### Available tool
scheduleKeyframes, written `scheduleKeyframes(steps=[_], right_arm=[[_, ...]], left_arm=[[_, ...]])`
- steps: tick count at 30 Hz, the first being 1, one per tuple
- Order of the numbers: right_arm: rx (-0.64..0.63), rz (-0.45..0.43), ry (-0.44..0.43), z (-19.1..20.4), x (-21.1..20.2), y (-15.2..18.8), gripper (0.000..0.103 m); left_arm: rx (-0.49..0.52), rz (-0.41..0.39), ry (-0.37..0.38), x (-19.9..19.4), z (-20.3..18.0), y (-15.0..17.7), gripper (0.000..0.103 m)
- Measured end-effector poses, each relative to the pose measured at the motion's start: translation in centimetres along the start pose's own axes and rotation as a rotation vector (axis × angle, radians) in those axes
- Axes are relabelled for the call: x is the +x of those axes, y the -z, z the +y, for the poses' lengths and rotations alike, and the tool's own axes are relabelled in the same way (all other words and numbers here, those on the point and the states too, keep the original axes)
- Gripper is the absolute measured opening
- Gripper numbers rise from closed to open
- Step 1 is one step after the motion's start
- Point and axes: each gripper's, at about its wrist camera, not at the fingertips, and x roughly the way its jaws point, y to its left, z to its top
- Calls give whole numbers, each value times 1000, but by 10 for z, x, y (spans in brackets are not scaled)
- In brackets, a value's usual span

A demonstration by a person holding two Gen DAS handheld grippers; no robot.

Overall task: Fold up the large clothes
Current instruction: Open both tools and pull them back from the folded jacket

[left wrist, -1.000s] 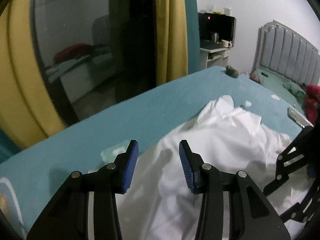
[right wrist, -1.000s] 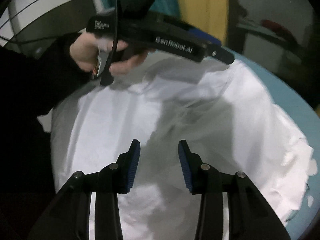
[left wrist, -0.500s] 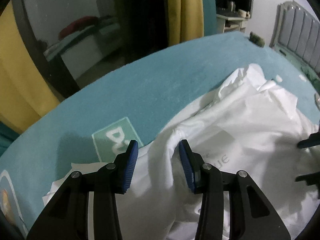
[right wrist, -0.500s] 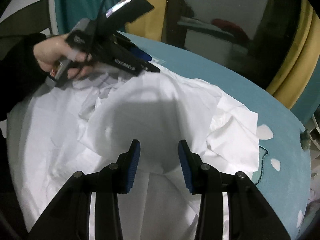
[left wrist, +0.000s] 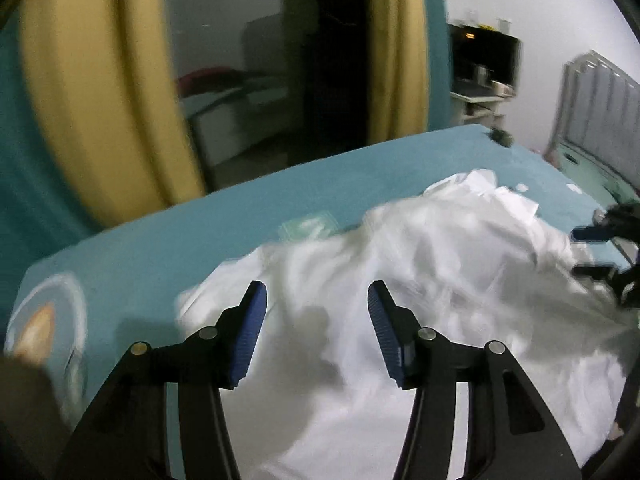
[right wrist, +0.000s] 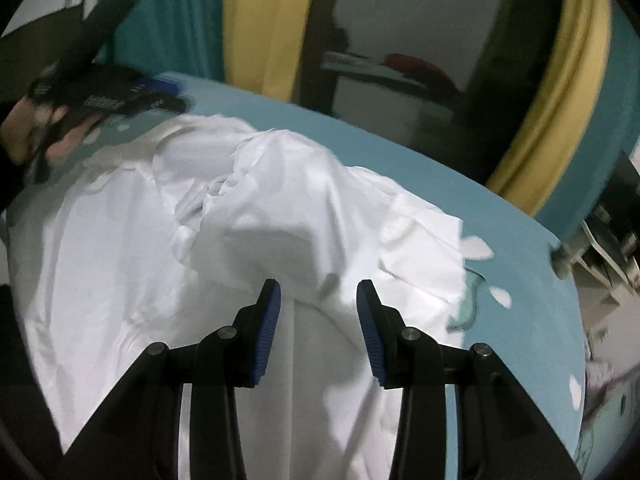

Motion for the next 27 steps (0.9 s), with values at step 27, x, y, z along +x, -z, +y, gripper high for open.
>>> scheduleKeyframes(steps=[27], right_arm=[[498, 27, 229, -50, -96, 171, 57]], left_arm=[[-394, 93, -268, -103, 53, 191, 64]])
